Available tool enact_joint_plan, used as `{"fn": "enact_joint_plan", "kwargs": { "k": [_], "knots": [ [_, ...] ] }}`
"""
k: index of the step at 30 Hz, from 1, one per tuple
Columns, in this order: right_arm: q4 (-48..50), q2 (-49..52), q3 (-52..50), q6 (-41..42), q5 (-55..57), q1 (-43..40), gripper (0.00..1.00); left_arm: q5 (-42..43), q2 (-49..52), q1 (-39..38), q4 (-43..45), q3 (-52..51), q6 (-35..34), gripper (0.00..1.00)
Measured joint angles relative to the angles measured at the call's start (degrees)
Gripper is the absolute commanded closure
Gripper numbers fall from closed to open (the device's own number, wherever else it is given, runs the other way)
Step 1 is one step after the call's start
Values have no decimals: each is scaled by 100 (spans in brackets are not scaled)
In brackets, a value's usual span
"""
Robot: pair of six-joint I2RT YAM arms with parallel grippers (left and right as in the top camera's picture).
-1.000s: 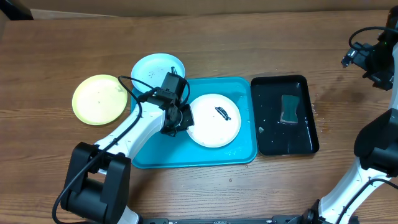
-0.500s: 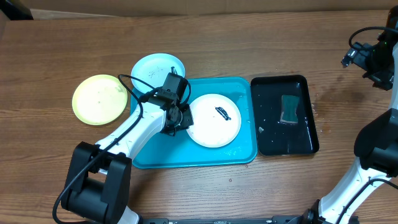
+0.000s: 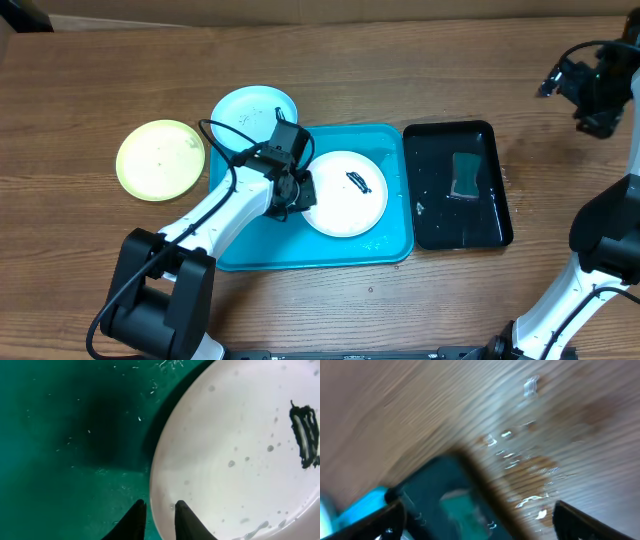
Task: Clean dirty plates on tray and stack at the side
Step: 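Lower right gripper into black tray and grasp the green-orange sponge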
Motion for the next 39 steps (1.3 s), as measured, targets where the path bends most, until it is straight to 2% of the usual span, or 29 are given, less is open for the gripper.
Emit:
{"fn": "enact_joint_plan", "kwargs": {
  "k": [4, 7, 11, 14, 19, 27, 34, 39],
  "knots": [
    [-498, 0, 0, -452, -772, 46, 25, -2, 0, 0, 13, -46, 0, 78],
    [-890, 0, 0, -708, -863, 177, 26, -2, 0, 0, 57, -125, -2, 78],
    [-1287, 0, 0, -903, -575, 588, 32, 0, 0, 0, 63, -179, -2, 78],
    [-1464, 0, 0, -946, -208, 1025, 41, 0, 0, 0, 68, -184, -2, 78],
    [-1519, 0, -33, -780, 459, 1670, 41, 0, 0, 0, 79, -184, -2, 77],
    [-970, 0, -960, -334, 1388, 2179, 40, 0, 0, 0, 79, -184, -2, 77],
    [-7, 0, -2057, -234, 1576, 2181, 40, 0, 0, 0, 83, -188, -2, 74],
    [494, 0, -2430, -232, 1598, 2229, 44, 0, 0, 0, 81, -188, -2, 72]
  ]
}}
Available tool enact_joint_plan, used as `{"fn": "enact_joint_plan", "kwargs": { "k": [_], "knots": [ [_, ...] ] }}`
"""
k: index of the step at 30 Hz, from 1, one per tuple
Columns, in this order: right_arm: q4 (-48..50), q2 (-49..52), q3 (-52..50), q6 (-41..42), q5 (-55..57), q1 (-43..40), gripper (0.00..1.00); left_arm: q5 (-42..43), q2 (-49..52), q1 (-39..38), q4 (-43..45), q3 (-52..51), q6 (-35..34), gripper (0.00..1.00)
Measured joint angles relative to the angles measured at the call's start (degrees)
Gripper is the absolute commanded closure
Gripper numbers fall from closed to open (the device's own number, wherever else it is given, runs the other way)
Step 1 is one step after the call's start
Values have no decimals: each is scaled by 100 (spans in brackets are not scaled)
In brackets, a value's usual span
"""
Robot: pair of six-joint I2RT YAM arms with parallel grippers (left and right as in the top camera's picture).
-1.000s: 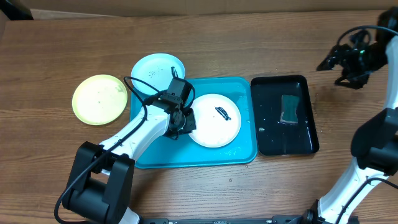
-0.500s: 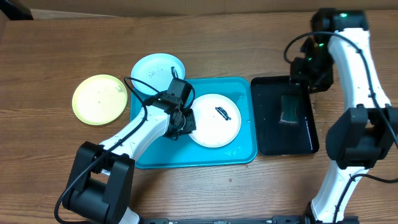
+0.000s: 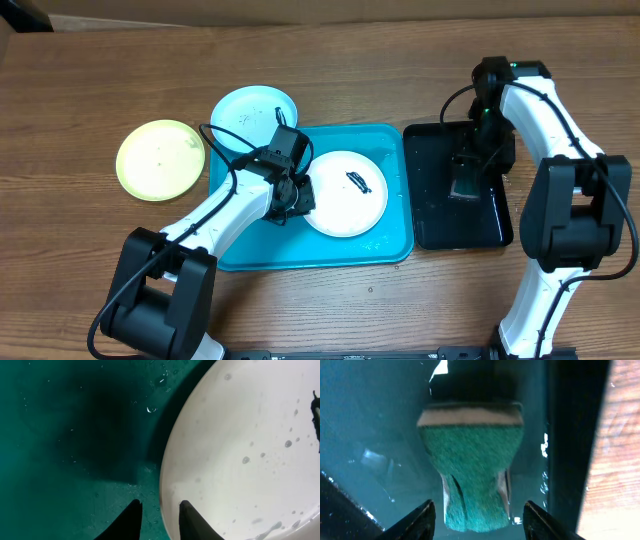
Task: Clean dirty plates on tray and stack at the side
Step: 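Lower right gripper into black tray and grasp the green-orange sponge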
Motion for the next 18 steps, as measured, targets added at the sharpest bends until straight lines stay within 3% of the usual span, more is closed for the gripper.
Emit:
{"fn": "enact_joint_plan", "kwargs": {
  "k": [7, 15, 18],
  "knots": [
    [562, 0, -330, -44, 37, 79, 46, 0, 0, 0, 2, 0, 0, 73],
    [850, 0, -667, -68, 44, 85, 67, 0, 0, 0, 0, 0, 0, 73],
    [872, 0, -667, -94, 44, 85, 83, 0, 0, 0, 0, 0, 0, 73]
  ]
}}
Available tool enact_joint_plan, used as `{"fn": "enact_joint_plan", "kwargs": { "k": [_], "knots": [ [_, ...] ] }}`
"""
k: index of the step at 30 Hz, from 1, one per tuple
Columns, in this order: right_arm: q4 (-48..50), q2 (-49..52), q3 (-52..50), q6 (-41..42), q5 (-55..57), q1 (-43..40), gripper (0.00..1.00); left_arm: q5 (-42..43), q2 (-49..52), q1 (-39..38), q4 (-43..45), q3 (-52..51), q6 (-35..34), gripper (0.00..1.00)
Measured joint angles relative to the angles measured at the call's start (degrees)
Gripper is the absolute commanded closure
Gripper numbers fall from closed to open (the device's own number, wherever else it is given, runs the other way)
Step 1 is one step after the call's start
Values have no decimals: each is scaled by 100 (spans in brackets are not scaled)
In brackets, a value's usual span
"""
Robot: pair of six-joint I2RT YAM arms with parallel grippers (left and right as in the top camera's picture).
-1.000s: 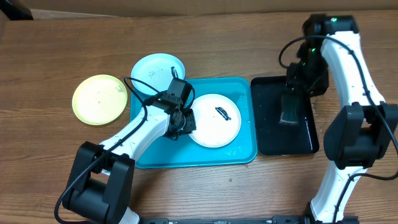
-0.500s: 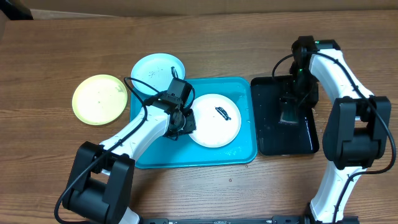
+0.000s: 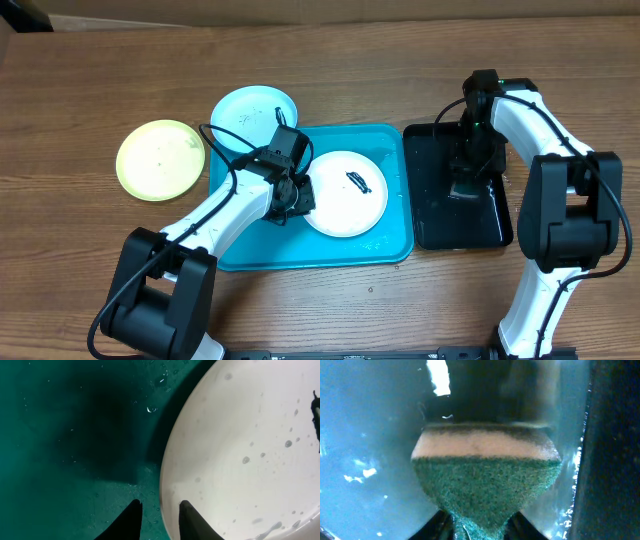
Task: Clean dirty plates on tray and stack at the side
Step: 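Lower right gripper into black tray and grasp the green-orange sponge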
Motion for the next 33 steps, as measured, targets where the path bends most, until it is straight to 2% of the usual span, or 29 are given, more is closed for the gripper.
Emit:
{"fn": "enact_joint_plan", "kwargs": {
  "k": [1, 4, 13, 17, 24, 25, 27, 28, 33],
  "knots": [
    [7, 0, 0, 17, 2, 0, 88, 0, 0, 0, 2, 0, -2, 73],
    [35, 0, 0, 13, 17, 2, 96, 0, 0, 0, 2, 0, 0, 73],
    [-302, 0, 273, 42, -114, 4, 96, -2, 0, 0, 11, 0, 0, 74],
    [-350, 0, 313, 44, -149, 39, 86, 0, 0, 0, 48, 0, 0, 74],
    [-404, 0, 313, 39, -184, 376, 80, -2, 0, 0, 98, 0, 0, 75],
    [-389, 0, 308, 42, -177, 426, 75, -2, 0, 0, 98, 0, -2, 75],
    [-302, 0, 256, 66, -160, 529, 55, 0, 0, 0, 96, 0, 0, 75],
    [-289, 0, 232, 70, -133, 560, 50, 0, 0, 0, 94, 0, -2, 75],
    [-299, 0, 149, 22, -79, 595, 48, 0, 0, 0, 85, 0, 0, 75]
  ]
}}
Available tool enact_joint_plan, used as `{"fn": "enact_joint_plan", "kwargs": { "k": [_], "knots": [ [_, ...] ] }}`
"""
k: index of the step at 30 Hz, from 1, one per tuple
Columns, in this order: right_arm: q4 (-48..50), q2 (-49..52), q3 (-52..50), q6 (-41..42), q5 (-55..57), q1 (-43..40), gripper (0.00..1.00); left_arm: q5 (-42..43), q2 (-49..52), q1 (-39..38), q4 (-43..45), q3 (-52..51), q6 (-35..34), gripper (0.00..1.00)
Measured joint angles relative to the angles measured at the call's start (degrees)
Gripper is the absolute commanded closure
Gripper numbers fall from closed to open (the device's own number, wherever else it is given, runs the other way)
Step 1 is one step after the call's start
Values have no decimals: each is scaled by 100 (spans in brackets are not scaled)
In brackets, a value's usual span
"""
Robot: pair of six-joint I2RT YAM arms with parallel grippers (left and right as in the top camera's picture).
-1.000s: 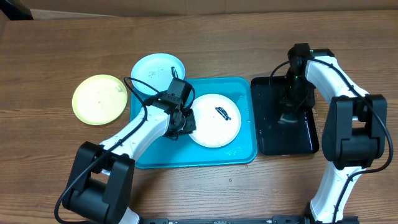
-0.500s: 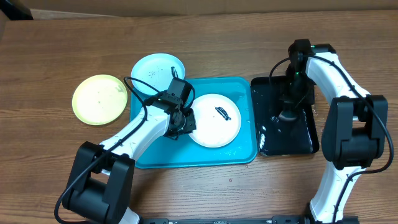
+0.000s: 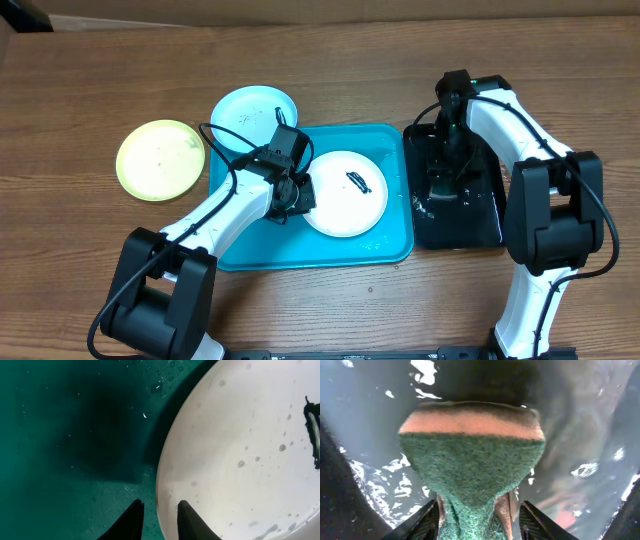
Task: Clean dirty plates on tray and stack at the side
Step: 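Lower right gripper into black tray and grasp the green-orange sponge, then rub the sponge in the wet black tray with right gripper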
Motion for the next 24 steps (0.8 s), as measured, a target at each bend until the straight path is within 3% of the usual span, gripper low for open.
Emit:
{"fn": "enact_joint_plan", "kwargs": {
  "k": [24],
  "knots": [
    [22, 0, 76, 26, -146, 0, 54, 0, 0, 0, 0, 0, -2, 75]
  ]
}}
